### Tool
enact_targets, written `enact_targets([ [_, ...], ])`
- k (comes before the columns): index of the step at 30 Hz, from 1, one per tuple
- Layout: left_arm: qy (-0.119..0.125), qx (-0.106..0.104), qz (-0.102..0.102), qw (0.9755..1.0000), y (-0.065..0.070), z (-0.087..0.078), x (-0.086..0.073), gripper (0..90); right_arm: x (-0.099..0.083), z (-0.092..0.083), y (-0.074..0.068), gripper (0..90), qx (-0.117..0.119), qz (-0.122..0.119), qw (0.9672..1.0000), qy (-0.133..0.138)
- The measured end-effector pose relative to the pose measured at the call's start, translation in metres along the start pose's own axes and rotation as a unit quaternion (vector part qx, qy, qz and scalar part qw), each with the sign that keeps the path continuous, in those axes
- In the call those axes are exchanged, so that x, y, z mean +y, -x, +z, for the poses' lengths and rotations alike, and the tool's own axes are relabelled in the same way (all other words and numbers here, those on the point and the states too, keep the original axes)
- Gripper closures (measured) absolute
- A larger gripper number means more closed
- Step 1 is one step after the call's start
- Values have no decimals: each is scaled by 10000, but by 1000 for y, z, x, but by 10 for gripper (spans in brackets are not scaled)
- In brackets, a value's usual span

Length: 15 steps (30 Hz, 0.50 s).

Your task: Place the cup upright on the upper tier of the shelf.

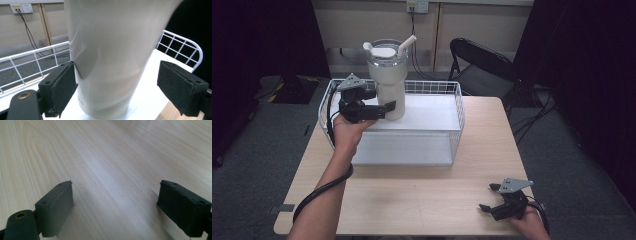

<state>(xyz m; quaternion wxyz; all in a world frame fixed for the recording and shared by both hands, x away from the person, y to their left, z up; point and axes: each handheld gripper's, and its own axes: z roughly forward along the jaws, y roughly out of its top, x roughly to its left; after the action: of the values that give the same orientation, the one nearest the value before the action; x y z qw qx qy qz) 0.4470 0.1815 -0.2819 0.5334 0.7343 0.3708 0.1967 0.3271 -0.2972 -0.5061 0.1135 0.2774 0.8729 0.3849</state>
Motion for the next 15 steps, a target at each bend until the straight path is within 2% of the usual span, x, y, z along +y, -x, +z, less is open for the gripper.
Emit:
enact_targets([
  [9,-95,-76,208,9997,6,-16,-4,155,0,0,0,124,-10,-5,10000,0],
  [15,-120,-147,261,9995,10,-23,-10,156,0,0,0,123,-3,11,10000,-10],
])
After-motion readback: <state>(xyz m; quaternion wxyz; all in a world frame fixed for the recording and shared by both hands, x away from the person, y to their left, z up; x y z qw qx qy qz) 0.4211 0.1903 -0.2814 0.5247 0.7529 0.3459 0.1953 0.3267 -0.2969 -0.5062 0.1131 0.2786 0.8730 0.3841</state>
